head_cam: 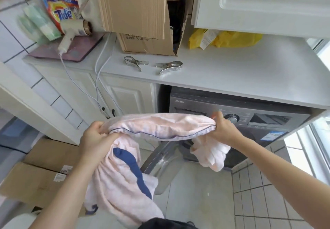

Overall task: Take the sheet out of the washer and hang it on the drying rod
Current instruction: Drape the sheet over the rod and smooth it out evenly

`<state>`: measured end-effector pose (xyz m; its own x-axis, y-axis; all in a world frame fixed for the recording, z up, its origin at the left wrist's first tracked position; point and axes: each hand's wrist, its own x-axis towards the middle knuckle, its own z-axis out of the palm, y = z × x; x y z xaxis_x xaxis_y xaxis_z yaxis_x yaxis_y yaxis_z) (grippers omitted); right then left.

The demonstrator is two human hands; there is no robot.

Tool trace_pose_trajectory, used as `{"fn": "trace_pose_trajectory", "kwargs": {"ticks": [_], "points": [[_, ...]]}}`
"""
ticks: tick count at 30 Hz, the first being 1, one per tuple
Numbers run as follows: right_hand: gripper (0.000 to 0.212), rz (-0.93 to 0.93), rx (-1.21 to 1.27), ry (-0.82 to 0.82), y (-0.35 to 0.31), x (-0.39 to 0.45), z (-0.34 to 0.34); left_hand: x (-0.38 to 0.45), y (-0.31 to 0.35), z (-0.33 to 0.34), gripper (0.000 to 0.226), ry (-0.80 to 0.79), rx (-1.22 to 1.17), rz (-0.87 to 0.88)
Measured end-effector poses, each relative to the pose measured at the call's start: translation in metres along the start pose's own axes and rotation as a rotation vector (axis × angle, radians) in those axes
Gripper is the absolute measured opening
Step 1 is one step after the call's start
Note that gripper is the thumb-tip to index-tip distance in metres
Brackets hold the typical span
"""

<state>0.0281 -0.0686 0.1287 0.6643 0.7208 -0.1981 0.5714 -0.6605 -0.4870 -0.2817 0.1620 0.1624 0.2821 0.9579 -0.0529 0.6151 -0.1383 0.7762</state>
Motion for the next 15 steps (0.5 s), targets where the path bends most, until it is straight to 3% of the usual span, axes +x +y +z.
{"fn": "trace_pose_trajectory", "kwargs": {"ticks": [3,5,9,12,15], "points": [[0.053,-0.015,-0.056,0.124,-0.024,-0.001,-0.020,-0.010,0.006,0.019,0.065,-0.003,0.339,0.085],[0.048,-0.083,-0.095,0.152,-0.050,-0.008,-0.025,-0.020,0.019,0.032,0.073,-0.004,0.444,0.205],[0.045,-0.272,-0.147,0.068,-0.101,-0.031,-0.016,-0.035,0.044,0.053,0.060,-0.088,0.536,0.441],[0.059,-0.371,-0.115,0.047,-0.124,-0.042,0.000,-0.040,0.063,0.064,0.042,-0.147,0.493,0.422],[0.054,-0.399,0.052,0.076,-0.122,-0.047,0.008,-0.045,0.070,0.071,0.041,-0.200,0.369,0.386]]}}
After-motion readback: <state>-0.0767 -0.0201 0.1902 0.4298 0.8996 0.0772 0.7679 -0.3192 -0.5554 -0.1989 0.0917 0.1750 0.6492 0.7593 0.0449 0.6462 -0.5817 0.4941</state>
